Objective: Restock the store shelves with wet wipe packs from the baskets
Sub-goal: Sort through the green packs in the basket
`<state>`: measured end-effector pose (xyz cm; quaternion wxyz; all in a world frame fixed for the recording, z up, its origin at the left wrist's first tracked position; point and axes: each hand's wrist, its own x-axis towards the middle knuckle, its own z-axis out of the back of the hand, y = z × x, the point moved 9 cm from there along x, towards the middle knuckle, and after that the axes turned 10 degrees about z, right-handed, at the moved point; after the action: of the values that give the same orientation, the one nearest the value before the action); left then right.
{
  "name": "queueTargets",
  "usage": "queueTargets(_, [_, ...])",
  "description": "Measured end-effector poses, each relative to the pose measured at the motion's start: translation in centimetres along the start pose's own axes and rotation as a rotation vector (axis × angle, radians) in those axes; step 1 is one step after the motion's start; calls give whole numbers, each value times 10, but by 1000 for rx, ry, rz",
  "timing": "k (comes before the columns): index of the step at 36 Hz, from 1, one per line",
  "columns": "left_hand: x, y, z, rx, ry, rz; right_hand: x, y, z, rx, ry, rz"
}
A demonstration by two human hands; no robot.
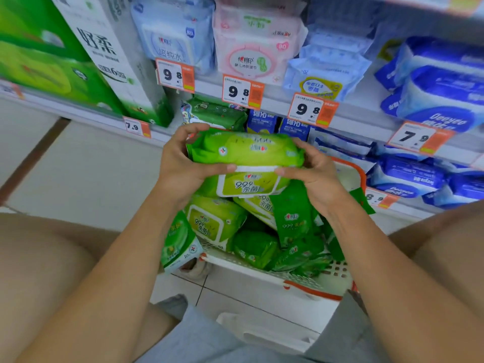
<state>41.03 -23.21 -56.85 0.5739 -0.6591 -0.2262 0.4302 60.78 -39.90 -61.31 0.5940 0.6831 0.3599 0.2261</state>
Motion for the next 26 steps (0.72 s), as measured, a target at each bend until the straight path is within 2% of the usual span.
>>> queueTargets(3, [2,-17,-18,-192,41,44,4,33,-7,196,15,45])
queueTargets(6, [2,-13,-35,-295,50,181,-1,44,-10,138,40,-38])
queueTargets(8, [1,-11,-42,-200,50,215,-7,44,-8,83,40,-73])
queueTargets(10, [-2,-12,-47,0,92,181,-14,44,-3,88,5,-96])
queueTargets(14, [-14,-30,-57,160,221,65,-24,66,-3,113,-11,-100])
queueTargets(16, [-16,-59,-64,178,243,-19,-27,97,-7,92,28,-40])
queueTargets(20, [-16,-156,-91,112,275,-250,-24,202,-3,-38,122,235])
queueTargets(22, [-20,-215,-116,117,302,-404,-18,263,11,-109,85,390])
queueTargets(26, [-7,-310,-174,139,349,-593,2,356,44,-200,-11,623])
